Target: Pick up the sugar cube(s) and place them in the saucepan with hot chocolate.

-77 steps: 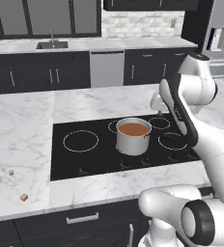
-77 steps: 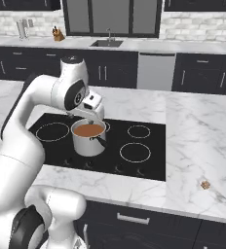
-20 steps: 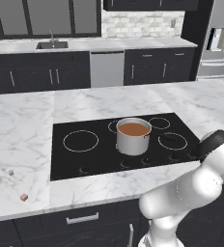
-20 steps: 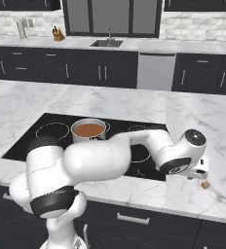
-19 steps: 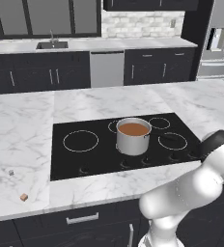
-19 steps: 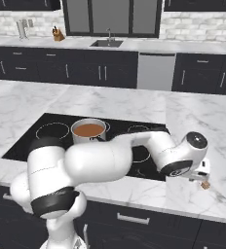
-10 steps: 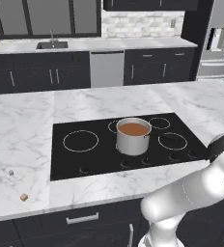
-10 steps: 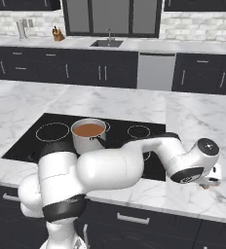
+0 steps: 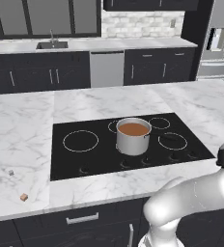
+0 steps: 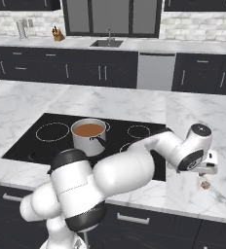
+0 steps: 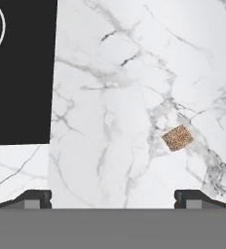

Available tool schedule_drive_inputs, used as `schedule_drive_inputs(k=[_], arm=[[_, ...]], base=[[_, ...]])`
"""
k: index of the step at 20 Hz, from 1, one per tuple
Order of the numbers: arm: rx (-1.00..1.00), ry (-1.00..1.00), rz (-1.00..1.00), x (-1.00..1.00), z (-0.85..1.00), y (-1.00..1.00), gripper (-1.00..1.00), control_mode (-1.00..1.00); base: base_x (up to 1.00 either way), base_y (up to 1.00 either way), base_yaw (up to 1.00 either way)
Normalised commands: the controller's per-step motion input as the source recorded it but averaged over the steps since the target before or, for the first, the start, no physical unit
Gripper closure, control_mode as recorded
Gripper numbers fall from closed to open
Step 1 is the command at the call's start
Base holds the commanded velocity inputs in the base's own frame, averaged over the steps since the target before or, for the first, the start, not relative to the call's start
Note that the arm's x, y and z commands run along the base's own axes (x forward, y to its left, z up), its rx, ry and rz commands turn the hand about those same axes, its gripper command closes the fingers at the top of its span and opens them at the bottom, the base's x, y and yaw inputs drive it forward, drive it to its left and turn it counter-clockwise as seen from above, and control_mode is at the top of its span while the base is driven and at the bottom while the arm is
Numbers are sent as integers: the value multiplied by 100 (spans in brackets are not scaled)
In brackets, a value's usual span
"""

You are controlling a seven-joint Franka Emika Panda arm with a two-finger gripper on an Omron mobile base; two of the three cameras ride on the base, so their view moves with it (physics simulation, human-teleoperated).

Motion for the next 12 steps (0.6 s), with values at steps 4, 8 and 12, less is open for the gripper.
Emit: schedule_drive_inputs(k=[4,8,12], arm=[[0,0,0,0,-20,-1,-100,-100],[0,2,-1,0,-26,-26,-100,-100],[0,4,-6,0,-21,-33,-100,-100]], base=[[0,0,0],[0,0,0],[0,0,0]])
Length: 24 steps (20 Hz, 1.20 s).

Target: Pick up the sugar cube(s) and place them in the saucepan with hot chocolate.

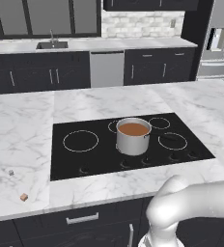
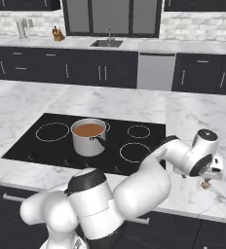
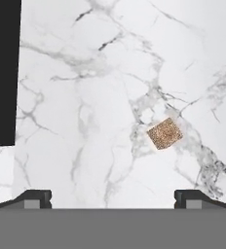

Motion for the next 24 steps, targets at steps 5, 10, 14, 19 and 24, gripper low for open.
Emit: schedule_drive_inputs(k=[5,10,14,19,24], arm=[[0,4,-7,1,-31,-36,-100,-100],[0,1,-1,19,-18,-15,-100,-100],[0,1,0,25,-22,-3,-100,-100],[0,2,0,16,-18,-9,-100,-100],[0,0,0,8,-8,-23,-100,-100]], base=[[0,0,0],[0,0,0],[0,0,0],[0,0,0],[0,0,0]])
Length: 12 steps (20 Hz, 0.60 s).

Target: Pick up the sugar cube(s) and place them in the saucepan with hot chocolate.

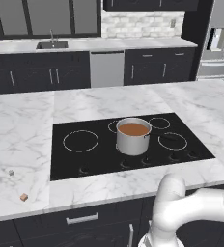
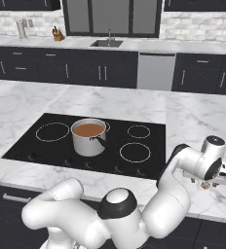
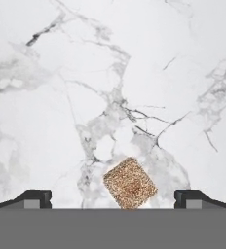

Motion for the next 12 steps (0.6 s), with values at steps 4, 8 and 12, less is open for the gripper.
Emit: schedule_drive_inputs(k=[4,8,12], arm=[[0,1,0,0,-6,-24,-100,-100],[0,0,0,0,-9,-9,-100,-100],[0,0,0,0,-9,0,-100,-100]], base=[[0,0,0],[0,0,0],[0,0,0]])
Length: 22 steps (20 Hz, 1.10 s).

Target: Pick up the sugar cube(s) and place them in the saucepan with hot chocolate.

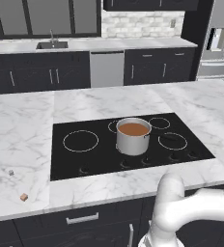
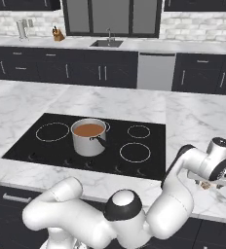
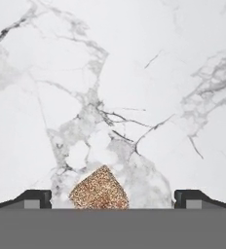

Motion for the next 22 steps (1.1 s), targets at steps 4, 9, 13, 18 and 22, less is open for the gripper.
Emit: schedule_drive_inputs(k=[4,9,13,18,22], arm=[[0,1,0,0,-20,0,-100,-100],[0,3,0,0,-35,0,-100,-100],[0,8,0,0,-19,1,-100,-100],[0,10,0,0,-12,0,100,-100],[0,10,0,0,-13,0,100,-100]], base=[[0,0,0],[0,0,0],[0,0,0],[0,0,0],[0,0,0]])
